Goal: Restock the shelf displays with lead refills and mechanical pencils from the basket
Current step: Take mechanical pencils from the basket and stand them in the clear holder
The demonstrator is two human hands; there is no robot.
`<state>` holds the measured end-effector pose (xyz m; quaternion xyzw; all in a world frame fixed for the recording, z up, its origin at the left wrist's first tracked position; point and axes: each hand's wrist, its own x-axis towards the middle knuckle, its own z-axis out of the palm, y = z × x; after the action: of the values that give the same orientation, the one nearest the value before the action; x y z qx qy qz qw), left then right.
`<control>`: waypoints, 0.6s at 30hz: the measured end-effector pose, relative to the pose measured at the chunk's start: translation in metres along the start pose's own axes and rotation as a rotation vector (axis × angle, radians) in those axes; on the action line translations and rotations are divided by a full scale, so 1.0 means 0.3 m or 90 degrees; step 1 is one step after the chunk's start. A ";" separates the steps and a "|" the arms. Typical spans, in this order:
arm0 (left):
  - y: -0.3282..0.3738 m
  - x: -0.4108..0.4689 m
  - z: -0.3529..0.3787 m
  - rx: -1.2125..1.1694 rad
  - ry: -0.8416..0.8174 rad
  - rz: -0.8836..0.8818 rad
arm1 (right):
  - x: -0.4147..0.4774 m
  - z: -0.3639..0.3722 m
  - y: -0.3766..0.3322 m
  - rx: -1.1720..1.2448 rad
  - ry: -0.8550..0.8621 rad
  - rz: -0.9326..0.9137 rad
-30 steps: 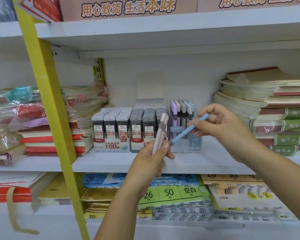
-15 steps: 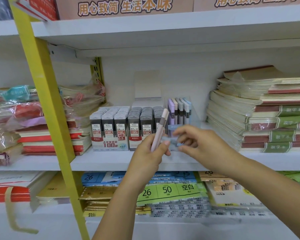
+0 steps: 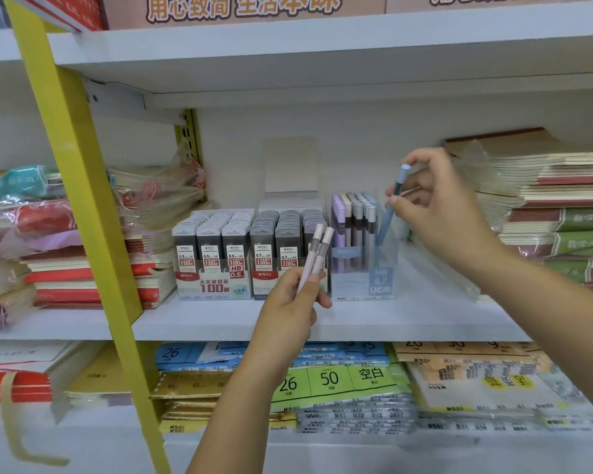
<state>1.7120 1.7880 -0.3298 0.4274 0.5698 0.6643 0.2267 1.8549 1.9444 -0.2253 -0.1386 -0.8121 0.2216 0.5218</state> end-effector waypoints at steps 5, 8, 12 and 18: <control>-0.004 0.001 -0.001 0.006 0.006 -0.002 | -0.026 0.048 0.057 -0.093 -0.060 0.012; -0.005 0.003 -0.002 -0.003 0.006 -0.004 | -0.032 0.051 0.062 -0.104 -0.060 0.001; -0.003 0.000 -0.003 -0.004 0.005 -0.007 | -0.035 0.048 0.065 -0.109 -0.054 0.003; 0.008 -0.004 -0.001 -0.012 -0.001 -0.004 | -0.043 0.055 0.082 -0.198 -0.038 -0.003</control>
<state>1.7127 1.7863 -0.3279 0.4241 0.5648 0.6685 0.2329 1.8451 1.9561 -0.2538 -0.2090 -0.8519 0.0960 0.4704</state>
